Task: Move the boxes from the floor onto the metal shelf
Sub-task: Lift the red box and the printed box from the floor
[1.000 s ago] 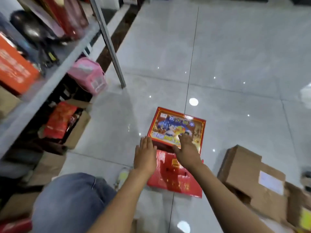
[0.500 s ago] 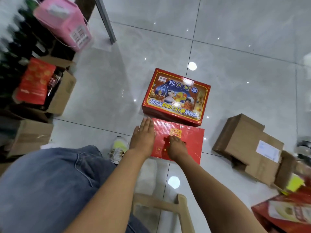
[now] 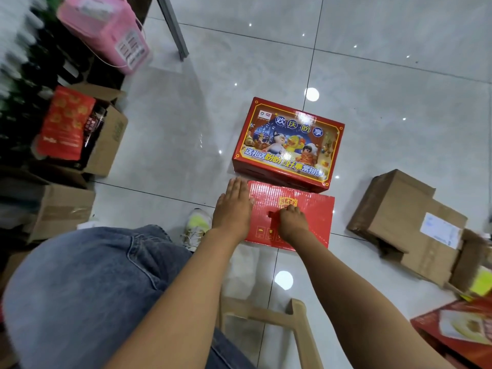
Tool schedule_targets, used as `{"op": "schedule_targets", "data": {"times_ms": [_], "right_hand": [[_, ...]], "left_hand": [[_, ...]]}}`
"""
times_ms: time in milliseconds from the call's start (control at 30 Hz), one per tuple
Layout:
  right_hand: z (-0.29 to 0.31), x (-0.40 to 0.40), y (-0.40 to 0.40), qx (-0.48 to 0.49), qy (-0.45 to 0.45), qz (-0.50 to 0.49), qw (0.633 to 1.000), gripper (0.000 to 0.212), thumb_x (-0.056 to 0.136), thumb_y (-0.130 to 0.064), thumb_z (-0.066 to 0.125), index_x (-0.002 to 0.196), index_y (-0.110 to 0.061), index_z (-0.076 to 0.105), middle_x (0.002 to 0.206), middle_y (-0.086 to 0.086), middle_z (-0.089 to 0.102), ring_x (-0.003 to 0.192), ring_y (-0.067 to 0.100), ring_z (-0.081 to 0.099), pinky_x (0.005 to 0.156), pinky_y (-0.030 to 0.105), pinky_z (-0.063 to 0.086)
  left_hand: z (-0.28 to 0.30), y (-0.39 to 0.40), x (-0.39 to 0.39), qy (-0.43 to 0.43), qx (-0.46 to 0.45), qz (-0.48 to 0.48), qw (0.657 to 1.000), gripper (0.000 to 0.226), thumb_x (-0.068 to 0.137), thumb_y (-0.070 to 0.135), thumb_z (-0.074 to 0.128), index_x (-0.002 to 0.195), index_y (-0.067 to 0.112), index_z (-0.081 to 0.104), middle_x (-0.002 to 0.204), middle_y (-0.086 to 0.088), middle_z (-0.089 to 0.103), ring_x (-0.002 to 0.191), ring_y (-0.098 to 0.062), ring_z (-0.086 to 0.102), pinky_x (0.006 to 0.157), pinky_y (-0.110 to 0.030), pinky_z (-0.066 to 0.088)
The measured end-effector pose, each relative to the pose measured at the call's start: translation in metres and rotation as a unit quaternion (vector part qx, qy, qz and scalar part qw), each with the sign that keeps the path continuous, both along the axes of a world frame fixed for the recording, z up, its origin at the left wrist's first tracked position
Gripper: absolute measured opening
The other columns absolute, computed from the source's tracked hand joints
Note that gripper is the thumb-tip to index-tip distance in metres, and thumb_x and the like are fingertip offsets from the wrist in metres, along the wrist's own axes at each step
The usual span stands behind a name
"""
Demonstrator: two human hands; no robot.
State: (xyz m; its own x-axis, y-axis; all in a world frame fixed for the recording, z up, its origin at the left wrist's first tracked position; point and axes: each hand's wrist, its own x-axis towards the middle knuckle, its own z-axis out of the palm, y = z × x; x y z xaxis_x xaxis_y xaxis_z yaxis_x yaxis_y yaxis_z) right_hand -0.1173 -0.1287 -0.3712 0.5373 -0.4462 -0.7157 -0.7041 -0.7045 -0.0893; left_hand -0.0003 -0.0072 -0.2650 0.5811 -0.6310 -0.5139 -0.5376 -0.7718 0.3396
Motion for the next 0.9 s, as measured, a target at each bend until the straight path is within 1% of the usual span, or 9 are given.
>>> {"op": "schedule_targets", "data": {"times_ms": [100,233,367,467,567,667,733,833,900], "right_hand": [[0.001,-0.003,0.004,0.022,0.012,-0.032,0.999,0.037,0.098,-0.037,0.049,0.122,-0.014,0.064,0.129,0.014,0.053,0.126,0.033,0.044,0.107,0.043,0.038],[0.021,-0.011,0.004,0.065,-0.004,-0.068,0.996,0.038,0.094,-0.050,0.053,0.081,-0.016,0.063,0.104,0.011,0.067,0.103,0.030,0.060,0.087,0.034,0.046],[0.059,-0.015,-0.002,0.028,-0.119,-0.132,0.984,0.039,0.084,-0.052,0.065,0.078,-0.015,0.058,0.086,0.009,0.067,0.083,0.030,0.062,0.065,0.033,0.044],[0.102,-0.004,-0.007,0.046,-0.234,-0.218,0.946,0.039,0.076,-0.041,0.074,0.062,-0.018,0.047,0.068,0.006,0.061,0.070,0.030,0.060,0.057,0.035,0.040],[0.147,0.013,-0.013,0.057,-0.291,-0.245,0.923,0.035,0.074,-0.032,0.076,0.058,-0.016,0.049,0.063,0.002,0.063,0.065,0.027,0.063,0.054,0.032,0.043],[0.202,0.026,-0.016,0.054,-0.322,-0.230,0.917,0.030,0.074,-0.031,0.073,0.060,-0.013,0.054,0.061,0.000,0.063,0.062,0.023,0.064,0.056,0.033,0.049],[0.244,0.035,-0.016,0.054,-0.349,-0.212,0.911,0.033,0.074,-0.029,0.073,0.055,-0.015,0.050,0.057,0.001,0.061,0.061,0.025,0.062,0.056,0.034,0.048],[0.309,0.053,-0.011,0.055,-0.382,-0.189,0.903,0.034,0.070,-0.030,0.074,0.053,-0.014,0.050,0.059,0.009,0.064,0.061,0.028,0.064,0.058,0.038,0.050],[0.351,0.068,-0.002,0.058,-0.406,-0.167,0.896,0.033,0.069,-0.027,0.074,0.051,-0.014,0.050,0.053,0.005,0.060,0.055,0.024,0.060,0.056,0.037,0.050]], "left_hand": [[0.003,0.001,0.001,0.006,-0.006,0.002,1.000,0.055,0.105,0.031,0.020,0.152,0.009,0.003,0.161,-0.007,0.000,0.148,-0.019,-0.004,0.119,-0.037,0.011],[0.013,0.003,0.005,0.007,-0.001,-0.002,1.000,0.055,0.105,0.030,0.020,0.152,0.007,0.005,0.161,-0.007,0.000,0.148,-0.019,-0.003,0.118,-0.036,0.012],[0.029,0.008,0.003,0.025,-0.004,0.013,1.000,0.055,0.105,0.031,0.021,0.152,0.006,0.008,0.161,-0.008,0.005,0.148,-0.020,0.001,0.118,-0.036,0.014],[0.048,0.014,-0.002,0.063,-0.045,0.079,0.994,0.057,0.104,0.035,0.025,0.151,0.006,0.013,0.160,-0.010,0.013,0.147,-0.021,0.009,0.117,-0.037,0.018],[0.079,0.018,-0.003,0.098,-0.094,0.185,0.973,0.061,0.102,0.043,0.026,0.151,0.008,0.014,0.158,-0.011,0.020,0.145,-0.025,0.020,0.115,-0.040,0.025],[0.120,0.031,-0.001,0.169,-0.152,0.302,0.926,0.063,0.101,0.049,0.027,0.151,0.012,0.015,0.156,-0.009,0.026,0.141,-0.026,0.030,0.110,-0.039,0.030],[0.149,0.043,0.001,0.211,-0.186,0.319,0.905,0.070,0.097,0.059,0.030,0.151,0.017,0.017,0.155,-0.006,0.029,0.141,-0.026,0.030,0.111,-0.041,0.028],[0.202,0.065,0.005,0.250,-0.239,0.309,0.886,0.056,0.090,0.067,0.034,0.130,0.031,0.048,0.124,0.009,0.058,0.122,-0.017,0.051,0.098,-0.033,0.038],[0.239,0.077,0.008,0.277,-0.271,0.324,0.863,0.039,0.090,0.067,0.033,0.114,0.040,0.048,0.104,0.017,0.057,0.107,-0.009,0.050,0.091,-0.031,0.033]]}}
